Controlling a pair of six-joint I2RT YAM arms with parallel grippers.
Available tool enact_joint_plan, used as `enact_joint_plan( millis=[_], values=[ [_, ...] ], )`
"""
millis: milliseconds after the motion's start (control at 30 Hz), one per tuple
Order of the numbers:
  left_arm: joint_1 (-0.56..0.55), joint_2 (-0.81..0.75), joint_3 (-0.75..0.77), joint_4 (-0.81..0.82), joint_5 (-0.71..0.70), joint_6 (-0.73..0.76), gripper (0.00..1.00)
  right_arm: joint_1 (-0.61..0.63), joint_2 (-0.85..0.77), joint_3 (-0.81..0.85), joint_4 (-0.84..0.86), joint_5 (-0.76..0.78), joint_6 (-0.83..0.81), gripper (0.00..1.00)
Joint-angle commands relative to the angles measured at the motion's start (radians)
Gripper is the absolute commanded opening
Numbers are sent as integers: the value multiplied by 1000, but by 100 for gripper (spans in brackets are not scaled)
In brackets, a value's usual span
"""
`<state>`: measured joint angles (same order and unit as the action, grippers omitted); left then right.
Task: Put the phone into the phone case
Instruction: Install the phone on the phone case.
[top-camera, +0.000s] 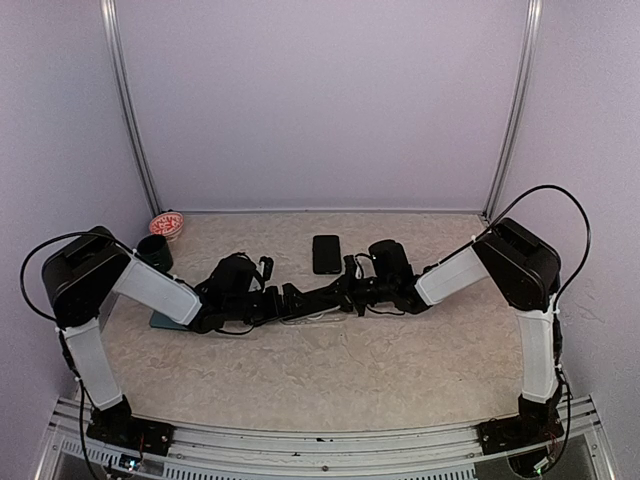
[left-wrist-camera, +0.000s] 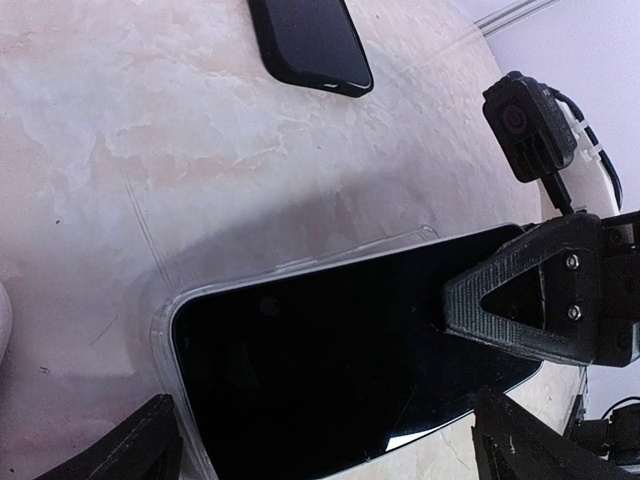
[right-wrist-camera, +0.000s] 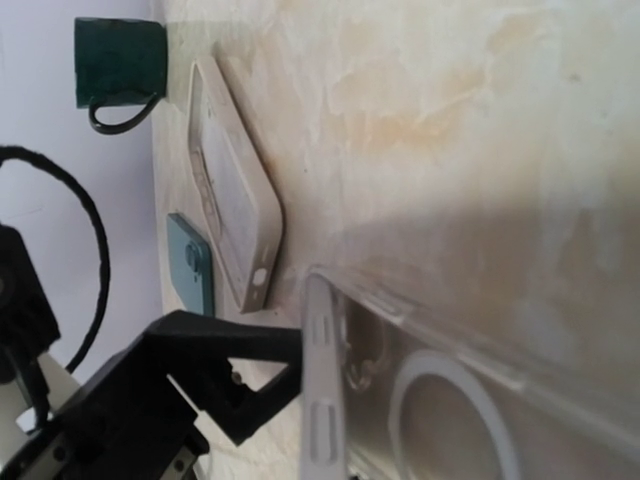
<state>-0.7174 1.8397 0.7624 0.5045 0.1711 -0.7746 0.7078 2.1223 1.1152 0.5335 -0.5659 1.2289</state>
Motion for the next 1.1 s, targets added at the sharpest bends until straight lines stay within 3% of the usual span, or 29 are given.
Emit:
enact_joint_plan(
  millis=[0, 400, 1067],
  values=[
    [-4, 36, 23, -12, 23, 18, 99, 20, 65, -42, 51, -73, 40, 0],
    [-8, 49, 29, 4, 42, 17, 99, 20, 86, -53, 96, -108, 56, 0],
    [1, -17, -14, -27, 29, 18, 99, -18, 39, -166, 408, -125, 147, 0]
  ],
)
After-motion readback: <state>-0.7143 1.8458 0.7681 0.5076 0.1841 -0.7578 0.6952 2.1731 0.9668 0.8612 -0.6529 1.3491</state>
